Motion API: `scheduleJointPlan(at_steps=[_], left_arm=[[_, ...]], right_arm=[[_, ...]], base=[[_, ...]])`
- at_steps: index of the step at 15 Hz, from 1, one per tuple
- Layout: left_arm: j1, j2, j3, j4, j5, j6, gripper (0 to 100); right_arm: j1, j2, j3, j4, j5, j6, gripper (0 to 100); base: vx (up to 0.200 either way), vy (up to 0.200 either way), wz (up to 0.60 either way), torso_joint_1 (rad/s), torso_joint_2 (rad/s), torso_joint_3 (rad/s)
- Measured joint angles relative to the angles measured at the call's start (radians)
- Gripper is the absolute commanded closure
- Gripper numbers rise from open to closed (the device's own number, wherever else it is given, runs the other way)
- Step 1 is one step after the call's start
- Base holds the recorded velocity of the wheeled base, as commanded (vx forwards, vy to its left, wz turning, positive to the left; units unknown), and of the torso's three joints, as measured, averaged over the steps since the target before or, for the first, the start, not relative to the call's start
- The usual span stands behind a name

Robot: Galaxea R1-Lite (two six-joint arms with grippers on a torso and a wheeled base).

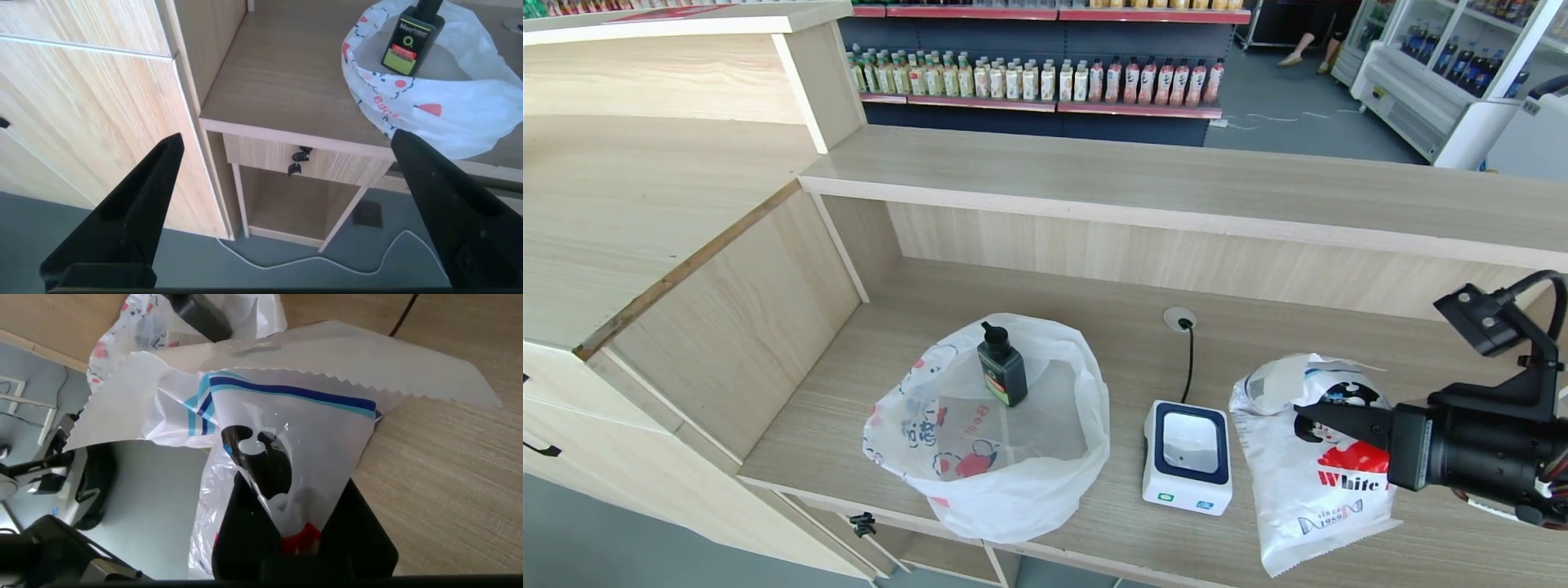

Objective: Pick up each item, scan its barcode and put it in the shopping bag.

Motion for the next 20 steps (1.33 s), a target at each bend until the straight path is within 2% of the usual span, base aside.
scheduleJointPlan(at_steps=[11, 16, 20], left_arm=[[0.000, 0.000, 0.000, 0.000, 0.000, -0.001, 0], [0.000, 0.000, 0.000, 0.000, 0.000, 0.000, 0], [0.000, 0.000, 0.000, 0.000, 0.000, 0.000, 0]], right_arm=[[-0.012, 0.066, 0.028, -0.056, -0.004, -0.002, 100], [-0.013, 0.135, 0.031, -0.160, -0.008, -0.002, 100], [-0.011, 0.177, 0.032, -0.173, -0.008, -0.006, 100]], base=[[0.000, 0.000, 0.00, 0.000, 0.00, 0.000], [0.000, 0.000, 0.00, 0.000, 0.00, 0.000], [0.000, 0.000, 0.00, 0.000, 0.00, 0.000]])
